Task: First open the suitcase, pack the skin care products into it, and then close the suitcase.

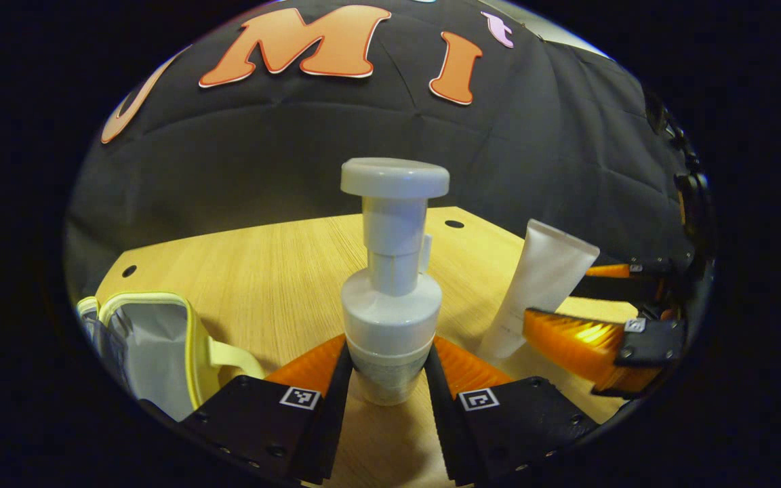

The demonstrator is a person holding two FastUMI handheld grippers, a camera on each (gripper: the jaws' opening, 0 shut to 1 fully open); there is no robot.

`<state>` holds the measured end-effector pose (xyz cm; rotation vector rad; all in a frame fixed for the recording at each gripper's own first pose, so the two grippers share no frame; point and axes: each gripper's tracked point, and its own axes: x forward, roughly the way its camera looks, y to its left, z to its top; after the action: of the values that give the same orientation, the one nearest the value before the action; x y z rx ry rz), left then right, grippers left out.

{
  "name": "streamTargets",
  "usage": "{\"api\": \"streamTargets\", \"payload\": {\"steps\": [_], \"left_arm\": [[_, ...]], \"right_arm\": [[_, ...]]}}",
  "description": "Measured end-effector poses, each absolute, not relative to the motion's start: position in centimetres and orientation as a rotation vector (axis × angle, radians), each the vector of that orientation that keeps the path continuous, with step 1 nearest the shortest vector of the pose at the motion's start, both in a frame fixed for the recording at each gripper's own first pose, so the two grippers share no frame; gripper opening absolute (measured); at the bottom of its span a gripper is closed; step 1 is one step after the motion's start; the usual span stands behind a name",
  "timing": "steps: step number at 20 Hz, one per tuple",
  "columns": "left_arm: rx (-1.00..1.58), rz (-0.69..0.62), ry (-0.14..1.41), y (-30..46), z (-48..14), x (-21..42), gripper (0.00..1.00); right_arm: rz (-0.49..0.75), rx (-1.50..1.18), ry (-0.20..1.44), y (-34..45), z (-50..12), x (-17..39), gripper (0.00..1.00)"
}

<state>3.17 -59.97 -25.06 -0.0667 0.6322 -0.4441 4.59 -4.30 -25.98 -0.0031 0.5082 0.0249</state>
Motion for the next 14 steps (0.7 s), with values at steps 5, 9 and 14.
{"api": "streamTargets", "payload": {"steps": [5,9,14], "left_arm": [[-0.06,-0.401,0.587,-56.8,-21.4,4.5,0.6],[-0.06,-0.335,0.576,-52.8,-19.6,4.5,0.59],[-0.052,-0.227,0.618,-46.9,-19.8,3.2,0.59]], "right_arm": [[0.049,0.0,0.542,-3.9,-28.0,5.5,0.95],[0.078,0.0,0.573,-3.1,-29.5,6.0,0.92],[0.074,-0.011,0.589,-2.7,-30.3,6.3,0.71]]}}
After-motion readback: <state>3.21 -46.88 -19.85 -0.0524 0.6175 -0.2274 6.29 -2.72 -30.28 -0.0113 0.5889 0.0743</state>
